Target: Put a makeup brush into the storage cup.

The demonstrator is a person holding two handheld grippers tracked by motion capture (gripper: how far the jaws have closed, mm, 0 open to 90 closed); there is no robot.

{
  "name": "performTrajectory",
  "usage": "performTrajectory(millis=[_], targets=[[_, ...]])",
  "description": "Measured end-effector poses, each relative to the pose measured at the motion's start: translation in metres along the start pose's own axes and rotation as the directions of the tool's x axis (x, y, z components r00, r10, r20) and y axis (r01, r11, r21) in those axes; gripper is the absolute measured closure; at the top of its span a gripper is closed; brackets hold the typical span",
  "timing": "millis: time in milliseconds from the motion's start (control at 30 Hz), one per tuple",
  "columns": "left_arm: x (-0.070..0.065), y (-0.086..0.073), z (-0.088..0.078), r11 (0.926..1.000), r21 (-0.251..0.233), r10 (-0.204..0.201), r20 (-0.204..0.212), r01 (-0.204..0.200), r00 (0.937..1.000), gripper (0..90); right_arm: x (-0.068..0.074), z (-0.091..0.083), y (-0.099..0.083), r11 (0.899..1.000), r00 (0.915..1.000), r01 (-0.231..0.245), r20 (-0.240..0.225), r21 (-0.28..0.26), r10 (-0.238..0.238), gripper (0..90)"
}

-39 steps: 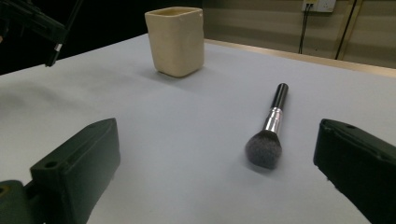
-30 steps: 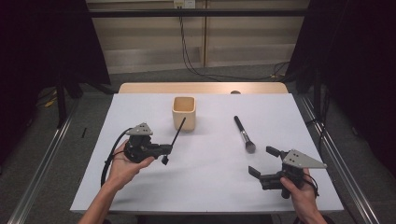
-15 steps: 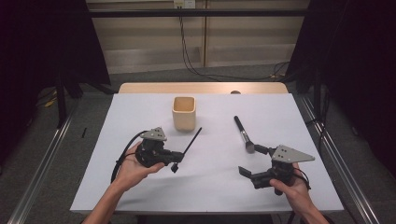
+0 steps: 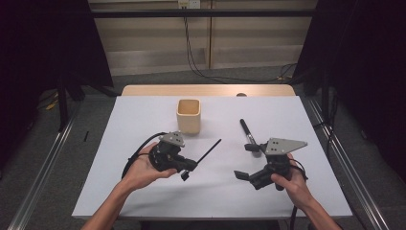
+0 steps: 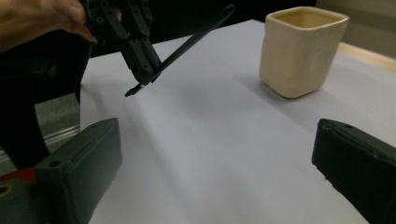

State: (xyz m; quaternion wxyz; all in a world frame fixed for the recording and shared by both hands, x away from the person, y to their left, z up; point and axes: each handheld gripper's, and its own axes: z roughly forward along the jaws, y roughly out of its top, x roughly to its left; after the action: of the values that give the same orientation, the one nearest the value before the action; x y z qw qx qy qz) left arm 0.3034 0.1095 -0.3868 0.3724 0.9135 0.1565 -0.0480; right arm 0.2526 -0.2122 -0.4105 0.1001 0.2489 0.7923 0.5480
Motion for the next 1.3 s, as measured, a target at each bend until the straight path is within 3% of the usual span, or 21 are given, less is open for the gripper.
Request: performTrajectory(millis=[133, 300, 367, 433, 533, 567, 600, 700, 733, 833, 900, 1033, 1067, 1100, 1133, 1167, 1267, 1300], targets=[[-0.003, 0.003, 0.004, 0.9988, 0.045, 0.019, 0.029, -0.021, 0.9994, 86.0, 0.000, 0.009, 0.006, 0.998, 0.9995, 0.012, -0.031, 0.059, -0.011, 2.0], [-0.006, 0.008, 0.006, 0.9931, 0.101, 0.054, 0.044, -0.059, 0.9975, 86.0, -0.001, 0.018, 0.011, 0.989, 0.9980, 0.033, -0.058, 0.144, -0.025, 2.4], [-0.006, 0.011, 0.007, 0.9892, 0.129, 0.064, 0.041, -0.069, 0.9971, 86.0, -0.004, 0.020, 0.014, 0.983, 0.9948, 0.015, -0.102, 0.183, 0.003, 3.2], [-0.006, 0.015, 0.006, 0.9833, 0.165, 0.071, 0.039, -0.077, 0.9967, 86.0, -0.006, 0.021, 0.016, 0.979, 0.9958, 0.031, -0.091, 0.201, -0.013, 3.5], [-0.006, 0.020, 0.006, 0.9760, 0.199, 0.083, 0.041, -0.089, 0.9957, 86.0, -0.008, 0.023, 0.019, 0.971, 0.9926, 0.039, -0.121, 0.236, -0.010, 3.5], [-0.006, 0.022, 0.006, 0.9739, 0.208, 0.084, 0.039, -0.090, 0.9957, 86.0, -0.008, 0.025, 0.022, 0.961, 0.9914, 0.058, -0.129, 0.270, -0.024, 3.6], [-0.006, 0.023, 0.006, 0.9717, 0.218, 0.086, 0.038, -0.092, 0.9956, 86.0, -0.008, 0.025, 0.022, 0.961, 0.9914, 0.058, -0.129, 0.270, -0.024, 3.6], [-0.005, 0.026, 0.009, 0.9618, 0.255, 0.091, 0.045, -0.099, 0.9948, 86.0, -0.011, 0.029, 0.024, 0.945, 0.9876, 0.073, -0.155, 0.319, -0.024, 3.7], [-0.005, 0.027, 0.010, 0.9548, 0.276, 0.101, 0.046, -0.110, 0.9938, 86.0, -0.011, 0.030, 0.025, 0.939, 0.9858, 0.096, -0.162, 0.331, -0.044, 5.4], [-0.005, 0.029, 0.014, 0.9434, 0.308, 0.114, 0.047, -0.123, 0.9924, 86.0, -0.011, 0.034, 0.027, 0.917, 0.9837, 0.123, -0.169, 0.380, -0.062, 5.0], [-0.005, 0.030, 0.015, 0.9399, 0.319, 0.113, 0.047, -0.123, 0.9924, 86.0, -0.011, 0.038, 0.027, 0.906, 0.9801, 0.143, -0.185, 0.399, -0.073, 5.0], [-0.008, 0.031, 0.018, 0.9203, 0.362, 0.137, 0.054, -0.147, 0.9891, 86.0, -0.010, 0.046, 0.029, 0.880, 0.9735, 0.166, -0.216, 0.446, -0.074, 3.7], [-0.009, 0.031, 0.019, 0.9220, 0.361, 0.127, 0.058, -0.140, 0.9902, 86.0, -0.010, 0.049, 0.030, 0.870, 0.9743, 0.165, -0.214, 0.465, -0.071, 3.7], [-0.009, 0.031, 0.019, 0.9220, 0.361, 0.127, 0.058, -0.140, 0.9902, 86.0, -0.010, 0.049, 0.030, 0.870, 0.9743, 0.165, -0.214, 0.465, -0.071, 3.7], [-0.008, 0.032, 0.020, 0.9147, 0.373, 0.144, 0.060, -0.156, 0.9878, 86.0, -0.010, 0.050, 0.030, 0.866, 0.9761, 0.164, -0.205, 0.472, -0.073, 3.7], [-0.009, 0.032, 0.020, 0.9149, 0.374, 0.142, 0.058, -0.153, 0.9882, 86.0, -0.010, 0.052, 0.031, 0.854, 0.9768, 0.165, -0.202, 0.493, -0.072, 4.2], [-0.009, 0.034, 0.024, 0.8994, 0.407, 0.146, 0.067, -0.160, 0.9871, 85.9, -0.010, 0.054, 0.033, 0.833, 0.9714, 0.182, -0.227, 0.522, -0.070, 4.2], [-0.010, 0.033, 0.026, 0.9057, 0.400, 0.129, 0.057, -0.141, 0.9900, 85.9, -0.010, 0.057, 0.034, 0.813, 0.9667, 0.197, -0.247, 0.548, -0.068, 4.0]])
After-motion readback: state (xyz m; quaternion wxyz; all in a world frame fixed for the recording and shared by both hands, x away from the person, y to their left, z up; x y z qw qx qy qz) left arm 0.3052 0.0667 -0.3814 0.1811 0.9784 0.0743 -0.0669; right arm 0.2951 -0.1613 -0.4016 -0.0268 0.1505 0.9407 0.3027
